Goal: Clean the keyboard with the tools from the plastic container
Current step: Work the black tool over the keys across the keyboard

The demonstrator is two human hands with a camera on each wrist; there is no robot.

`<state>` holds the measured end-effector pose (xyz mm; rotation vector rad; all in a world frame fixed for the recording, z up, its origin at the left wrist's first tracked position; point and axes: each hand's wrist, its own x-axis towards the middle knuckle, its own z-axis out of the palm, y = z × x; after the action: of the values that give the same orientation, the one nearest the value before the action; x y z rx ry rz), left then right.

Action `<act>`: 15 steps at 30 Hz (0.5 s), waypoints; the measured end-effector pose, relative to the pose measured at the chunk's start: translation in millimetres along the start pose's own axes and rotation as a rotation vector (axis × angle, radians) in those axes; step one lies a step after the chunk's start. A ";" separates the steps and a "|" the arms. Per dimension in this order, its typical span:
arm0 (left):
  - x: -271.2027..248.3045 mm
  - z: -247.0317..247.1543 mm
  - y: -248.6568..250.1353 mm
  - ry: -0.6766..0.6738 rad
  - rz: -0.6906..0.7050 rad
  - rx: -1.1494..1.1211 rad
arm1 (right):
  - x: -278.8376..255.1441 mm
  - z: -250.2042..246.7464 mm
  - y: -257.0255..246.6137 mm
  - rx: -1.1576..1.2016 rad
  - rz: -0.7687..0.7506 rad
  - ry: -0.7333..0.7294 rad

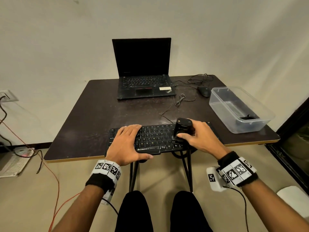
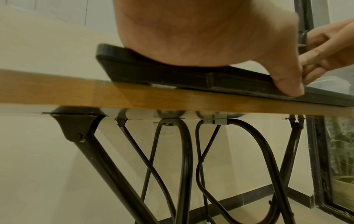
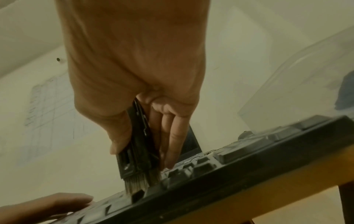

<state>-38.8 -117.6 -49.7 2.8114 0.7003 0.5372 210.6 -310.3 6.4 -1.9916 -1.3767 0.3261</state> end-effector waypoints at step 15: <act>0.6 1.7 -1.6 -0.011 -0.017 0.011 | 0.0 -18.4 5.5 -0.098 0.024 -0.028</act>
<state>-38.3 -116.1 -51.5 2.8139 0.7269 0.5156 224.7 -318.7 16.2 -2.0923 -1.4117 0.3039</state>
